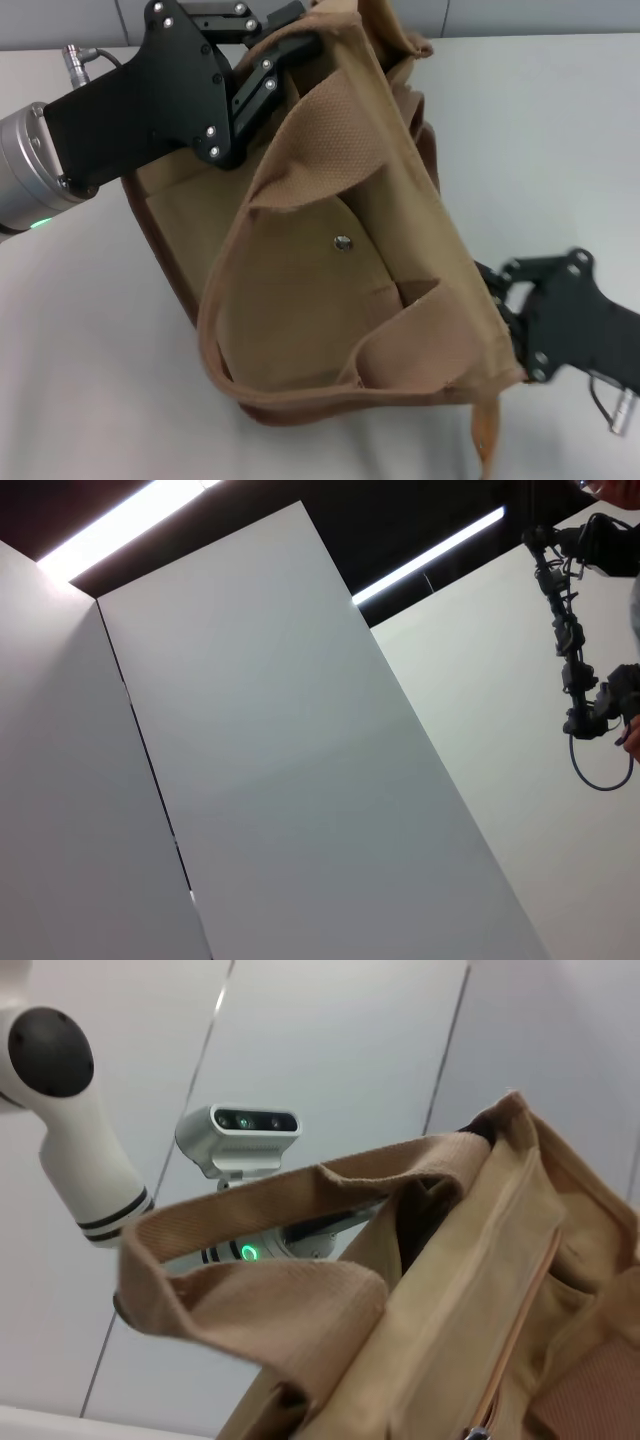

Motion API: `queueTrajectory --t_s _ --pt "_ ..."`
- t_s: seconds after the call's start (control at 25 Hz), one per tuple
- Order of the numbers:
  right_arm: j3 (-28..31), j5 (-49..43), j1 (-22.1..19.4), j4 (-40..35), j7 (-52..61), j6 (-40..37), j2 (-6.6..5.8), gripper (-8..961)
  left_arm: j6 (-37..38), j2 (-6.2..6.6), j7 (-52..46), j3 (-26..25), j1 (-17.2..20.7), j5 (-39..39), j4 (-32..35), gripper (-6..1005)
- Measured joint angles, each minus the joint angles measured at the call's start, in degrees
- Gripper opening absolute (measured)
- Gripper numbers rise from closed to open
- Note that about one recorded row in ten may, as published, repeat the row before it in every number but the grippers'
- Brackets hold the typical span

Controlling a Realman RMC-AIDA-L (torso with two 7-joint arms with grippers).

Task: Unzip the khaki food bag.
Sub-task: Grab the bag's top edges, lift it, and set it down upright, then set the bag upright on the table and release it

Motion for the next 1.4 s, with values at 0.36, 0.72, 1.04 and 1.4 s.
queueTrajectory --t_s 0.36,0.72,1.04,1.4 --pt "0.07 -0.49 -7.54 -2.83 1.31 -4.2 0.02 2 -0.12 0.0 -0.01 -0.02 0.0 -0.22 0.0 70" --pt "0.46 -0.64 -9.94 -3.45 1.92 -5.22 -0.09 2 -0.12 0.0 -0.01 -0.03 0.0 -0.33 0.0 64" --pt "15.32 0.75 -9.81 -3.04 10.65 -7.87 -0.02 1 -1.89 -0.06 2.24 -0.03 -2.99 -2.78 -5.62 59" --pt "20.74 0.81 -9.44 -2.77 12.75 -7.92 0.12 209 -3.07 -0.08 9.32 -0.48 -2.77 -8.62 -15.86 53"
